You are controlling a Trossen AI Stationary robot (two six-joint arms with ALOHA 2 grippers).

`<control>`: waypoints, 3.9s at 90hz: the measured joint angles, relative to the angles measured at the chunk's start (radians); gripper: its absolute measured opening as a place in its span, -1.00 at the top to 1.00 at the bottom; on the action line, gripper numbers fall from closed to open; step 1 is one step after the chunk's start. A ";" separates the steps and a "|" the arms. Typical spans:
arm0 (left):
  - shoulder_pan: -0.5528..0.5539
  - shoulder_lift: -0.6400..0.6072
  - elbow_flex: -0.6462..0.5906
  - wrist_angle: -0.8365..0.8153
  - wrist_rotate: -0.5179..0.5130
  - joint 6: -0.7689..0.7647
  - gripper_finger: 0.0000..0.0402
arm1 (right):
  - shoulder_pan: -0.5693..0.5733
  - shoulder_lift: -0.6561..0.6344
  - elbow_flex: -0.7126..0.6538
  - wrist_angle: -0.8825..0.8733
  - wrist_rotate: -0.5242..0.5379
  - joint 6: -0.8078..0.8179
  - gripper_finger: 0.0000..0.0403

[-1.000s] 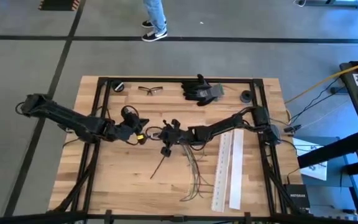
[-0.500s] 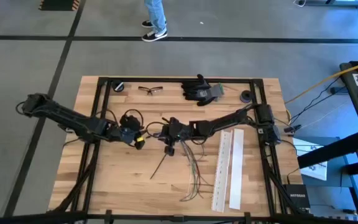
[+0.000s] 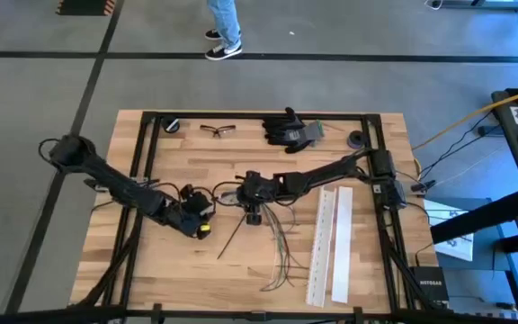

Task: Ziptie cables
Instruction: Wrap the zip tie on the cables

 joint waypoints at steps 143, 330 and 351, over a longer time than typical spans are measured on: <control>-0.179 -0.383 -0.290 0.318 -0.356 -0.081 0.37 | -0.029 -0.001 -0.001 0.505 -0.057 0.327 1.00; 0.043 0.040 -0.260 0.927 -0.156 0.332 0.99 | -0.114 -0.084 -0.001 0.326 -0.193 0.342 0.34; 0.043 0.040 -0.260 0.926 -0.156 0.334 0.99 | -0.112 -0.013 0.000 0.515 -0.268 0.446 0.34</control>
